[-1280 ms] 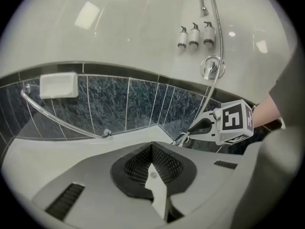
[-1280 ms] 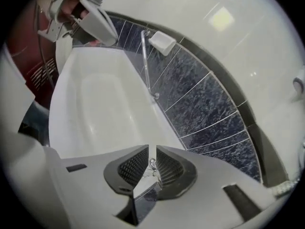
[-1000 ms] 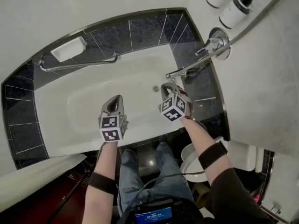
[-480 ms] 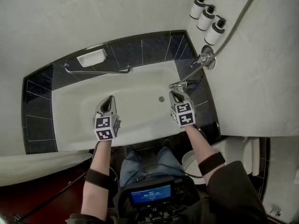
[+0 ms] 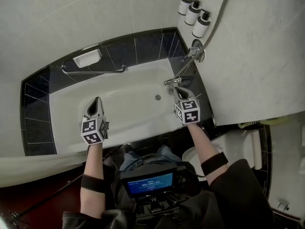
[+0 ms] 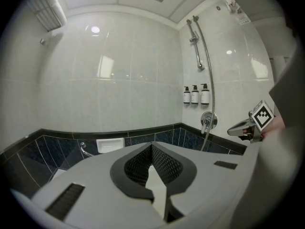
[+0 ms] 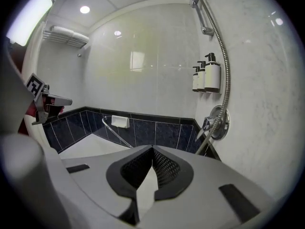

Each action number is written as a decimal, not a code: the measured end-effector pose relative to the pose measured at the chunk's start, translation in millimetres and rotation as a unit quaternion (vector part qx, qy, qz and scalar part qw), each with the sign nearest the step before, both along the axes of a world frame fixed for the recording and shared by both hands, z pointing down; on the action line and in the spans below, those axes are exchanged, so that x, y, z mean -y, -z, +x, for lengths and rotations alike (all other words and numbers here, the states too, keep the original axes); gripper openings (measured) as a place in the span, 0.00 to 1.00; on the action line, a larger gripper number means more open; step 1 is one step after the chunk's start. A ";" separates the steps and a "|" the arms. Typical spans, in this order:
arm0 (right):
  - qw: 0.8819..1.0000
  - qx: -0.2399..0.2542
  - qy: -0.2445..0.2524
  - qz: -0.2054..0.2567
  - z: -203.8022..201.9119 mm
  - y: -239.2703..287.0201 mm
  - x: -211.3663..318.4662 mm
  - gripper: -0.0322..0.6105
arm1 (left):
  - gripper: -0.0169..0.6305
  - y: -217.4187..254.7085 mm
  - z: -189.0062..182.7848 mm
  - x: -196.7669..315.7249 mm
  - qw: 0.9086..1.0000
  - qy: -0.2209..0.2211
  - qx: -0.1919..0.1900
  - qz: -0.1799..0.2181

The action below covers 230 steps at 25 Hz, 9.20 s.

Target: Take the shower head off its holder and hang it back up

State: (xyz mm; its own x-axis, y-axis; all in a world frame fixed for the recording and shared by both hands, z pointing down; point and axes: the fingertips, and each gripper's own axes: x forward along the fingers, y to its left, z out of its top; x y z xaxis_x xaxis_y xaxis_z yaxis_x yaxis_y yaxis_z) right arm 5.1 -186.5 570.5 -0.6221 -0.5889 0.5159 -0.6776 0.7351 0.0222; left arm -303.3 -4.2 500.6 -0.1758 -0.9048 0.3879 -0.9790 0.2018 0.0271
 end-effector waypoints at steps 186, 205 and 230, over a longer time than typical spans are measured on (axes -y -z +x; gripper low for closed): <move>0.732 0.437 0.177 -0.492 -271.2 150.0 -162.8 0.31 | 0.09 66.4 -8.3 17.4 0.826 -0.050 0.552 -0.104; 0.860 0.353 0.208 -0.305 -225.3 157.3 -128.8 0.28 | 0.08 119.8 -48.5 52.1 0.838 -0.040 0.532 -0.111; 0.985 0.088 0.142 0.045 -127.0 155.7 1.0 0.08 | 0.08 303.8 -70.9 180.6 0.782 -0.084 0.607 -0.114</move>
